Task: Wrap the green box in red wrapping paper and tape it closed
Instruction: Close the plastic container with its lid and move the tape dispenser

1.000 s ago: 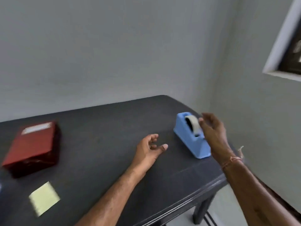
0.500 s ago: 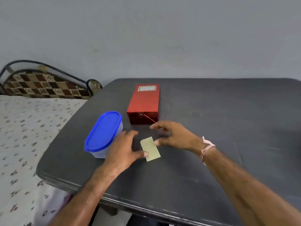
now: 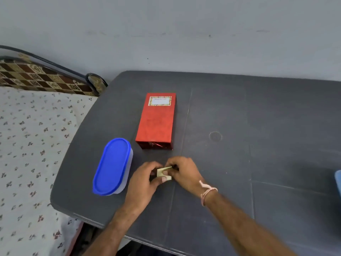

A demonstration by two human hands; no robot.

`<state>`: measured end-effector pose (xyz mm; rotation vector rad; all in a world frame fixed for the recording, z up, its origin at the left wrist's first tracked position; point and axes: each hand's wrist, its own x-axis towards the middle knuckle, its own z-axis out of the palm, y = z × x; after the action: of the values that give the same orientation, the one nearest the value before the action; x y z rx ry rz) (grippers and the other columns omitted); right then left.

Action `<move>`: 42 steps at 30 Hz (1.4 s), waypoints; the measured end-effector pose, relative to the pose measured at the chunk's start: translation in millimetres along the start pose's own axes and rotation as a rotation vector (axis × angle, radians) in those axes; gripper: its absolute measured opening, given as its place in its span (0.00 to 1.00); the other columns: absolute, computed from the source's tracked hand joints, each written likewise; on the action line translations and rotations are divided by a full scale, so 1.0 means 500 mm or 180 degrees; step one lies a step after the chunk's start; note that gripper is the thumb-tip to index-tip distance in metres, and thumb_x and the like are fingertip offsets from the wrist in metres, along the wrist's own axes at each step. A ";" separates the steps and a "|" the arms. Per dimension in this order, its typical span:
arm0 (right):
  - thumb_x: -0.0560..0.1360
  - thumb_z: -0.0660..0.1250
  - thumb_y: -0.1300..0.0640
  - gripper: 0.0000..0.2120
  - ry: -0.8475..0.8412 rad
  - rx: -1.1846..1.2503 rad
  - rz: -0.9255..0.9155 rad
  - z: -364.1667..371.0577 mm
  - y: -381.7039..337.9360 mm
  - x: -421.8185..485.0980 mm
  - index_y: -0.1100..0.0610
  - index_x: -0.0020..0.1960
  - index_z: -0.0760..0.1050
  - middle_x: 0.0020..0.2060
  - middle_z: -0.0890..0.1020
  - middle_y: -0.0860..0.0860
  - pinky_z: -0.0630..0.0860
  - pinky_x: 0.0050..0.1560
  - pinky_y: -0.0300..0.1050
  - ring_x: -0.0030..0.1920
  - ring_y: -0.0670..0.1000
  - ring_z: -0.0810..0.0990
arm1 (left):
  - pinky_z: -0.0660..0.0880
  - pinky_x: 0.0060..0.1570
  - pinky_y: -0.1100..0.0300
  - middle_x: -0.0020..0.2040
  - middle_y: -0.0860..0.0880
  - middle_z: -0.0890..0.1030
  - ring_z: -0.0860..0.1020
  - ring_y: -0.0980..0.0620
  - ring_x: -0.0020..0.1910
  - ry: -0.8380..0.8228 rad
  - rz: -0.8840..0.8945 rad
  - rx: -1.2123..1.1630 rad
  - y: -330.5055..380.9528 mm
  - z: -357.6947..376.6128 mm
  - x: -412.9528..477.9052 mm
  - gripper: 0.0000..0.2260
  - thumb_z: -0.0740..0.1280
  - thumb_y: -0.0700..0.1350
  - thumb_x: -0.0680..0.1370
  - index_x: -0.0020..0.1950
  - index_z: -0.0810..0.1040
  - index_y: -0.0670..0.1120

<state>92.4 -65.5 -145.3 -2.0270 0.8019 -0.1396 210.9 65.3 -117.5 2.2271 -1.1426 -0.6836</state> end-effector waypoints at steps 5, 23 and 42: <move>0.77 0.72 0.63 0.04 0.0357 0.1495 0.0682 -0.114 -0.063 -0.103 0.57 0.50 0.81 0.33 0.82 0.49 0.73 0.32 0.38 0.32 0.42 0.77 | 0.72 0.38 0.58 0.36 0.49 0.83 0.76 0.57 0.34 -0.0142 -0.0398 -0.1802 0.123 -0.032 -0.023 0.04 0.73 0.45 0.79 0.45 0.84 0.45; 0.78 0.70 0.65 0.12 0.1538 0.2731 -0.0109 -0.516 -0.063 -0.482 0.62 0.61 0.81 0.54 0.86 0.57 0.79 0.54 0.42 0.56 0.53 0.84 | 0.79 0.50 0.65 0.47 0.48 0.88 0.85 0.53 0.48 -0.0096 0.0596 -0.2572 0.655 0.085 -0.147 0.09 0.72 0.34 0.78 0.54 0.86 0.45; 0.77 0.72 0.65 0.04 0.1787 0.3073 0.0422 -0.829 0.222 -0.875 0.66 0.50 0.81 0.38 0.84 0.61 0.78 0.37 0.41 0.34 0.51 0.81 | 0.78 0.37 0.57 0.36 0.44 0.86 0.79 0.52 0.32 -0.0227 0.0297 -0.2036 1.049 0.442 -0.358 0.04 0.74 0.39 0.77 0.44 0.88 0.47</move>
<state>-466.3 -147.2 92.7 -1.0100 0.9509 -0.8685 -319.8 -95.3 103.1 1.6115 -0.8886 -0.9385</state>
